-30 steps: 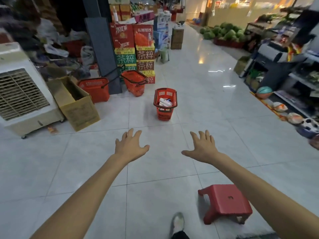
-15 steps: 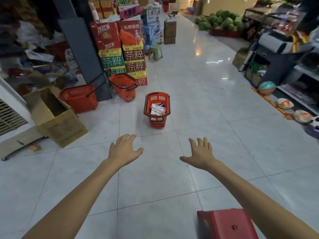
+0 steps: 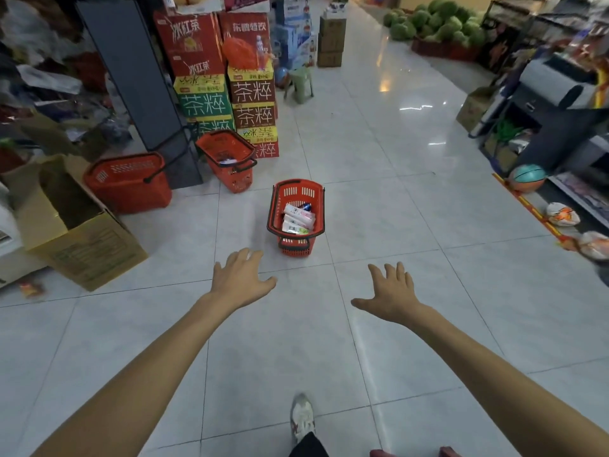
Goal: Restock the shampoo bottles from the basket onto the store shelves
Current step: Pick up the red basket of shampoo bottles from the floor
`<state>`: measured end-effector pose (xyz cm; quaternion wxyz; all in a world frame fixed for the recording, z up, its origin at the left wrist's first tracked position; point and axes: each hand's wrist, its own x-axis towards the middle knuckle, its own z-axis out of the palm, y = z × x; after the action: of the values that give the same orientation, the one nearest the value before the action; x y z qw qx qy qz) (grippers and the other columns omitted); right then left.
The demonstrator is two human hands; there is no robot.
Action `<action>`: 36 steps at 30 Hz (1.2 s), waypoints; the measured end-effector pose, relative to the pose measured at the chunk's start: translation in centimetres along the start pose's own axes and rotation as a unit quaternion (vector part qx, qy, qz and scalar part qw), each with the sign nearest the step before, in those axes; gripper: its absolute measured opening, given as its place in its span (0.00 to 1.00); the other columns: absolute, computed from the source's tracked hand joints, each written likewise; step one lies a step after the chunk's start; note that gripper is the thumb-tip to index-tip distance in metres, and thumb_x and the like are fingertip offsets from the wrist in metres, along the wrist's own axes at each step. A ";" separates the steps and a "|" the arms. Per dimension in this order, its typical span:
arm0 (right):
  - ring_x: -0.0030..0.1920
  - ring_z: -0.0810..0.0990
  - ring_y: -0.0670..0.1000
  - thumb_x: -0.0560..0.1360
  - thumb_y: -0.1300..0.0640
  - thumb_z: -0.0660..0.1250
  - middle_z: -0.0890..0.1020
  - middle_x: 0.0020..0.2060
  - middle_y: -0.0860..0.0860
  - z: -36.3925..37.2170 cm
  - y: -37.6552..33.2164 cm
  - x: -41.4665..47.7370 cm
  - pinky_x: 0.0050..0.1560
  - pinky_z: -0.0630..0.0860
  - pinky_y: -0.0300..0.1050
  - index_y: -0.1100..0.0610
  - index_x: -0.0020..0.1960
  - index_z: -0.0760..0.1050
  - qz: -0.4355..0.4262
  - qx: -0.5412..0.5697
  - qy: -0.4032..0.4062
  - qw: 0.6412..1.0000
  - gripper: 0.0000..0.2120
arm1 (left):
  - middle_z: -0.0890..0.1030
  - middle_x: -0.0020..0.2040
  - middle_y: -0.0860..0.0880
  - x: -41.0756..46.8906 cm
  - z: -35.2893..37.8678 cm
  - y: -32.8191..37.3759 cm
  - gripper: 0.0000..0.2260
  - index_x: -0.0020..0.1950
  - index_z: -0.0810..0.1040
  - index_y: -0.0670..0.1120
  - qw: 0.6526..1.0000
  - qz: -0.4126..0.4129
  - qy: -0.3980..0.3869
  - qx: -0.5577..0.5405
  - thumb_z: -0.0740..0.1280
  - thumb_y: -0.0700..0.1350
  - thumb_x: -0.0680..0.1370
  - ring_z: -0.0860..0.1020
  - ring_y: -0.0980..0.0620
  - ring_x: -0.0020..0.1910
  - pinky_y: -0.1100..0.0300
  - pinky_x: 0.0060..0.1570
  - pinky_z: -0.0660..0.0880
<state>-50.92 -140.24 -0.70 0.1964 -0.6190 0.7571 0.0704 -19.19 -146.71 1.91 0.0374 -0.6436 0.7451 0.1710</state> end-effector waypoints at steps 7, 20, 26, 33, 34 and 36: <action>0.81 0.43 0.66 0.73 0.28 0.64 0.55 0.80 0.61 -5.0 1.2 9.1 0.80 0.47 0.61 0.52 0.82 0.50 0.006 -0.017 0.014 1.000 0.49 | 0.65 0.79 0.46 10.5 -3.0 2.3 0.34 0.80 0.62 0.52 1.000 0.009 -0.018 -0.005 0.65 0.64 0.78 0.63 0.44 0.79 0.36 0.75 0.60; 0.81 0.42 0.66 0.73 0.27 0.63 0.54 0.80 0.61 -11.1 8.4 26.7 0.80 0.46 0.62 0.52 0.83 0.49 -0.017 -0.025 -0.012 0.999 0.49 | 0.73 0.72 0.49 28.2 -4.0 9.9 0.31 0.76 0.67 0.57 0.999 0.003 -0.006 -0.037 0.66 0.66 0.75 0.70 0.45 0.73 0.33 0.71 0.66; 0.81 0.42 0.67 0.73 0.28 0.63 0.54 0.80 0.61 -15.0 11.9 35.8 0.80 0.46 0.63 0.52 0.83 0.50 -0.046 -0.028 -0.035 0.998 0.48 | 0.78 0.67 0.49 35.2 -5.8 14.5 0.29 0.69 0.72 0.58 0.999 -0.039 0.003 -0.034 0.62 0.70 0.72 0.75 0.44 0.68 0.32 0.67 0.70; 0.81 0.42 0.67 0.74 0.28 0.63 0.54 0.81 0.61 -16.5 12.2 42.4 0.80 0.46 0.63 0.52 0.83 0.50 -0.077 -0.029 -0.069 0.994 0.48 | 0.71 0.75 0.46 40.1 -5.9 15.9 0.33 0.78 0.67 0.53 0.998 -0.069 -0.010 0.004 0.65 0.67 0.77 0.69 0.42 0.74 0.35 0.72 0.66; 0.81 0.42 0.67 0.74 0.28 0.63 0.54 0.81 0.61 -16.8 12.2 44.6 0.80 0.47 0.63 0.52 0.83 0.50 -0.083 -0.029 -0.072 0.994 0.48 | 0.71 0.75 0.46 41.8 -5.9 15.8 0.33 0.78 0.66 0.53 0.997 -0.080 -0.011 0.000 0.65 0.67 0.77 0.69 0.42 0.75 0.35 0.72 0.66; 0.81 0.43 0.67 0.74 0.29 0.64 0.54 0.81 0.60 -17.6 12.3 46.9 0.80 0.47 0.63 0.52 0.83 0.50 -0.085 -0.034 -0.073 0.993 0.48 | 0.71 0.75 0.45 43.7 -6.0 15.9 0.32 0.78 0.66 0.54 0.997 -0.080 -0.010 0.001 0.65 0.66 0.77 0.69 0.41 0.74 0.35 0.72 0.66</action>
<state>-73.85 -186.27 -4.36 0.2350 -0.6804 0.6830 0.1241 -41.01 -188.09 -1.26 0.0594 -0.6991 0.6912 0.1732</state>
